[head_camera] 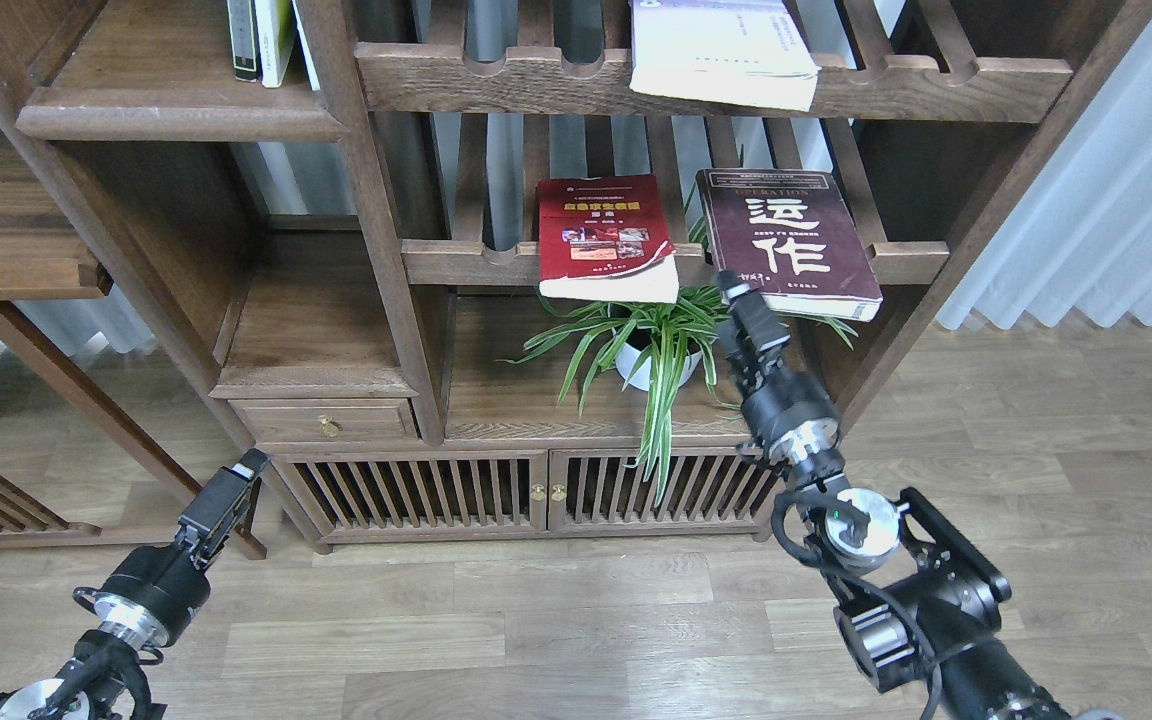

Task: Organize books on shelf
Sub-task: 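Reach the right gripper to the maroon book and grasp its edge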

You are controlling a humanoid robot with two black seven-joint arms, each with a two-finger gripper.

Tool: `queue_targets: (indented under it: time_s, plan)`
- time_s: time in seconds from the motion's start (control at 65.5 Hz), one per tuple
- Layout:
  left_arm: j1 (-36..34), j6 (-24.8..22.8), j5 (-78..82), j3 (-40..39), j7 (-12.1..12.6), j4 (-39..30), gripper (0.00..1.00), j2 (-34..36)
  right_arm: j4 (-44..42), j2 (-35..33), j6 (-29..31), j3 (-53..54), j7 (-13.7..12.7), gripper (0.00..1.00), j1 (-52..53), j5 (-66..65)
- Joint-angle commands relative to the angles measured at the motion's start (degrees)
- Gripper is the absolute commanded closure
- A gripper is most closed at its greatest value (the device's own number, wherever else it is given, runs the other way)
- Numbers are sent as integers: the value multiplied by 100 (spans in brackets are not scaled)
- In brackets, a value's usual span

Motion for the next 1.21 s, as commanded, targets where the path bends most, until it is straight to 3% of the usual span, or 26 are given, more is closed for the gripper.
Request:
queue_targets:
  time_s: [0.0,0.244,0.535,1.192]
  plan:
    - [-3,1,0,0,2,0,0,-2,19,0,-34,32,41,1,-15,21]
    - [6,1,0,-9,-16,0,0,-2,-104,0,-104,278,41,1,-15,38]
    - [41,1,-9,-27,-16,0,0,24,-1080,0,-104,446,-3,1,301,705]
    - [41,1,0,-71,-7,0,0,42,-992,0,-52,199,-56,1,890,1664]
